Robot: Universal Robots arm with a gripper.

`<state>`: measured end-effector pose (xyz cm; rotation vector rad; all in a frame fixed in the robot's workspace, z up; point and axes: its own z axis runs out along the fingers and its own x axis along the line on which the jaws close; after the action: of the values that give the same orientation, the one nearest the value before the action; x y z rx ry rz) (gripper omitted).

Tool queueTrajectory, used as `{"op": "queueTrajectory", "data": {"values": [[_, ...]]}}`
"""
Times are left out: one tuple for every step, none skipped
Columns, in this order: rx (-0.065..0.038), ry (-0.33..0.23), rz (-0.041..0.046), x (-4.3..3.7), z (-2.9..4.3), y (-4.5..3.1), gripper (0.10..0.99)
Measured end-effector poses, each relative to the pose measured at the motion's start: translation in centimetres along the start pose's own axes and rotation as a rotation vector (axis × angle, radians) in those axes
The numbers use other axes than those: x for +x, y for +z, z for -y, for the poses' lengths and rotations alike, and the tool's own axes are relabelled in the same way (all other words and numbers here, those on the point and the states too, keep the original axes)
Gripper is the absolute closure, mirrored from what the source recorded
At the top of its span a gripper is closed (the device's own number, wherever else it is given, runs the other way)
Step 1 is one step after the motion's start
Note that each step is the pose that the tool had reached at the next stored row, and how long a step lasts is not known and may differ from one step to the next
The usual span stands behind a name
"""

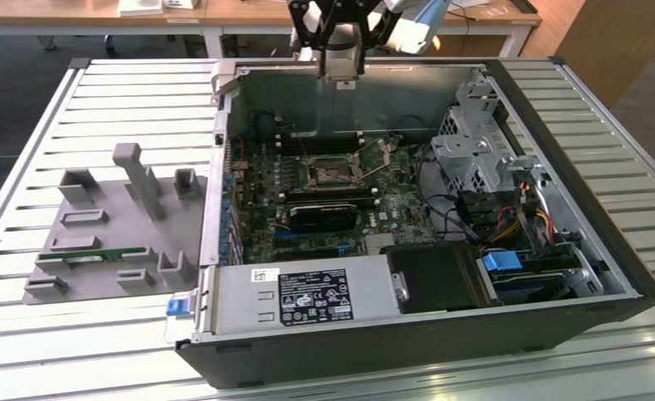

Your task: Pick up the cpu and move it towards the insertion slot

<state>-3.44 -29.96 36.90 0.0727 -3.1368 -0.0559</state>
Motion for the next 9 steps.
{"op": "queueTrajectory", "data": {"values": [[0.000,0.000,-0.0001,-0.06,-0.06,0.07,0.545],[0.000,0.000,-0.0003,-0.11,-0.08,0.14,0.545],[0.000,0.000,-0.0003,-0.15,-0.08,0.20,0.545],[0.000,0.000,-0.0005,-0.17,-0.08,0.24,0.545],[0.000,0.000,-0.0005,-0.19,-0.08,0.27,0.545],[0.000,0.000,-0.0005,-0.22,-0.08,0.31,0.545],[0.000,0.000,-0.0006,-0.25,-0.08,0.33,0.545],[0.000,0.000,-0.0006,-0.25,-0.07,0.33,0.545],[0.000,0.000,-0.0005,-0.25,-0.07,0.33,0.545]]}}
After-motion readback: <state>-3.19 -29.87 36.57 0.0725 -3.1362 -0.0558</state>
